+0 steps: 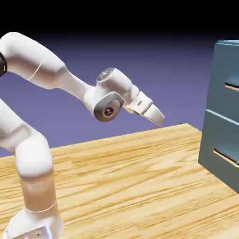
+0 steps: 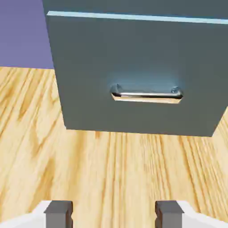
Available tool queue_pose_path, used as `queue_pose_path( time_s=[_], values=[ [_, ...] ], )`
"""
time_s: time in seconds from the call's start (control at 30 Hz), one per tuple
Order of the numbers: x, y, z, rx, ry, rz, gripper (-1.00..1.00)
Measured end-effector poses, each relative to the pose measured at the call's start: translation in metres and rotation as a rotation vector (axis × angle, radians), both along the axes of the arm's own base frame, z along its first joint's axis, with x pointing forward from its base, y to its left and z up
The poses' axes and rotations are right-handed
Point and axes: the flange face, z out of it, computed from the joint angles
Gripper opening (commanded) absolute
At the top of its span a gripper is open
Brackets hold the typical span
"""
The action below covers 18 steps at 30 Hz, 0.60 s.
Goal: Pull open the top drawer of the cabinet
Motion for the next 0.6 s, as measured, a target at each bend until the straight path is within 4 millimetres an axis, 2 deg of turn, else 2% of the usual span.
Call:
queue_pose_path(
  time_s=[0.3, 0.6],
  values=[
    [0.014, -0.035, 0.078, 0.157, -0.141, -0.252, 0.00],
    [0.026, -0.044, 0.134, 0.331, -0.279, -0.416, 0.00]
  ],
)
